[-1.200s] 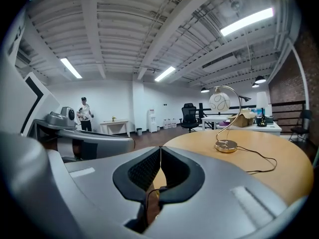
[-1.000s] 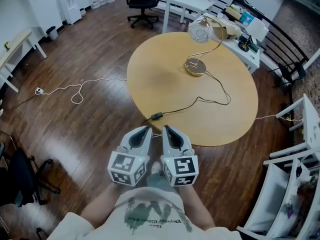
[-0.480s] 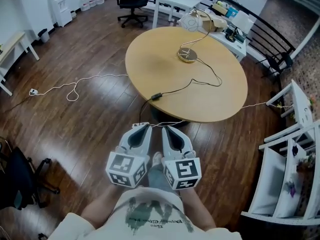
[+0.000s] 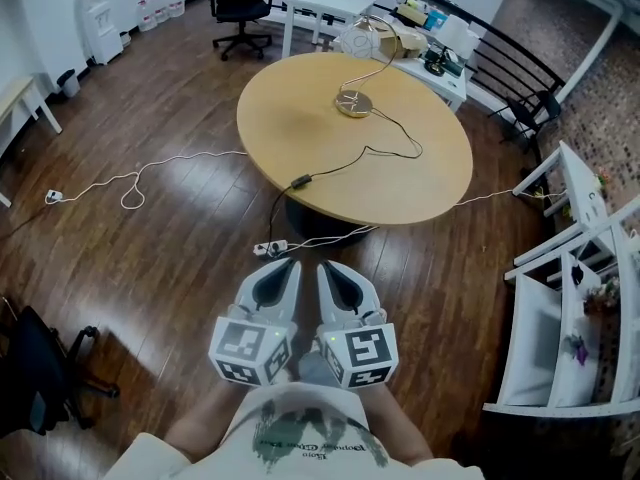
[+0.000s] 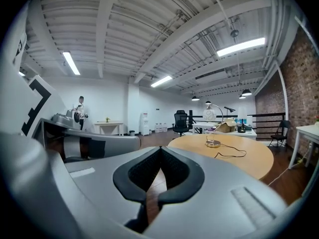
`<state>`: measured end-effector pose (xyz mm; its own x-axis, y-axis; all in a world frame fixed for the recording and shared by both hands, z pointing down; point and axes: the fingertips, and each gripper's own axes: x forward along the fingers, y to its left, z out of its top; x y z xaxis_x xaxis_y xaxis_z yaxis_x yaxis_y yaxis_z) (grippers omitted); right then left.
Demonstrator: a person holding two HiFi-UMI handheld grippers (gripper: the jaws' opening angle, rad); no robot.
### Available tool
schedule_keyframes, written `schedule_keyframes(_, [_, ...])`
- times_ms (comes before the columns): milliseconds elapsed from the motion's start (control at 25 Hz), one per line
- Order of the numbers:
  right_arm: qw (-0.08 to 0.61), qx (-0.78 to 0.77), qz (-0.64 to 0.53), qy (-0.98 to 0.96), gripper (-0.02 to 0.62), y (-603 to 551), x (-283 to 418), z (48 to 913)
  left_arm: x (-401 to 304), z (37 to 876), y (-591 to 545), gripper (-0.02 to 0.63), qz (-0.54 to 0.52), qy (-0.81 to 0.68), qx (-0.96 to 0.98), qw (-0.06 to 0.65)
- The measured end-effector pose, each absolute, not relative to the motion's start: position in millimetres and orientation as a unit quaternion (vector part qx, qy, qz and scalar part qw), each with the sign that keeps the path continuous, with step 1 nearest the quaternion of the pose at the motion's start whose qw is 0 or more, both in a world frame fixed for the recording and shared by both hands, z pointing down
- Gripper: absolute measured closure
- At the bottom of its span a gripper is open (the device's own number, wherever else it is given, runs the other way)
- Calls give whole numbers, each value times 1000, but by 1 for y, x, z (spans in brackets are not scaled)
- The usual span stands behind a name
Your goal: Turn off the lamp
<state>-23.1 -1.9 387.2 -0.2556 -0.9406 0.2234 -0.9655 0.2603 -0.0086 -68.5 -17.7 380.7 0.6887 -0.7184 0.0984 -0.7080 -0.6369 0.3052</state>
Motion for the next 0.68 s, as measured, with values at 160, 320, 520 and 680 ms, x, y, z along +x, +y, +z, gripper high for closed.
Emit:
schedule_keyframes(160, [85, 609, 66, -786, 595, 12, -25, 380, -69, 375, -6, 606, -21, -389, 907, 160])
schedule_keyframes(320, [81, 612, 67, -784, 595, 22, -23, 376, -63, 371, 4, 606, -21, -381, 910, 160])
schedule_keyframes(520, [75, 615, 62, -782, 595, 32, -20, 372, -59, 368, 14, 606, -23, -377, 913, 155])
schedule_keyframes(680, [74, 617, 56, -782, 595, 38, -15, 370, -58, 367, 19, 606, -23, -380, 912, 154])
